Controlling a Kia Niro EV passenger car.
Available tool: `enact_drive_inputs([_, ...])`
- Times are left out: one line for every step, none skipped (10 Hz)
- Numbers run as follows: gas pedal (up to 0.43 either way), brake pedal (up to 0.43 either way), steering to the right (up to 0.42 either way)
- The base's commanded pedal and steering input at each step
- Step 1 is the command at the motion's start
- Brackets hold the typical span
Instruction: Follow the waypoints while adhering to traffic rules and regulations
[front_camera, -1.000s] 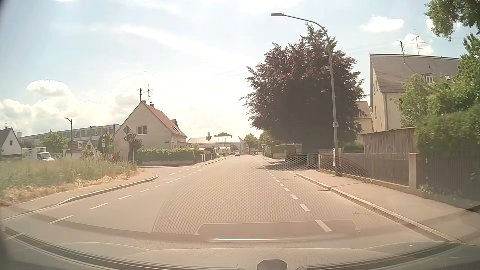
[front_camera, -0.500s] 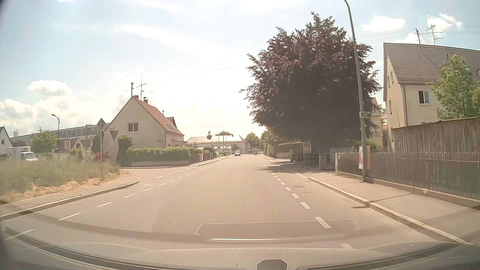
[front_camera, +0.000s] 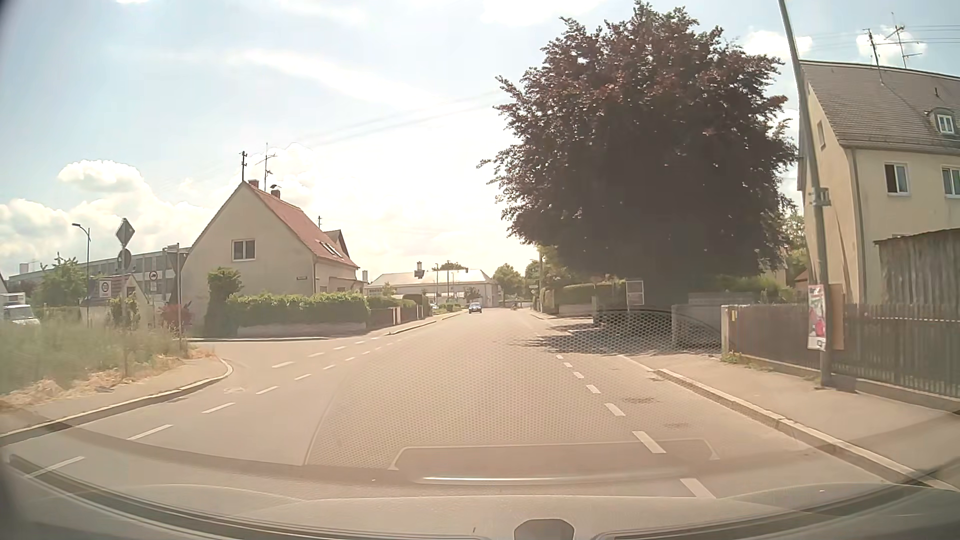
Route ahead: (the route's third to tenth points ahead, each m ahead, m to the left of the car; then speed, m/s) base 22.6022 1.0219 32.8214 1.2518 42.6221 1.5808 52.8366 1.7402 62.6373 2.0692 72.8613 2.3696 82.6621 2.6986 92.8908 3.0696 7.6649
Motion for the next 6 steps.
enact_drive_inputs([0.13,0.0,-0.01])
enact_drive_inputs([0.13,0.0,-0.007])
enact_drive_inputs([0.13,0.0,-0.003])
enact_drive_inputs([0.13,0.0,0.0])
enact_drive_inputs([0.13,0.0,0.0])
enact_drive_inputs([0.13,0.0,0.0])
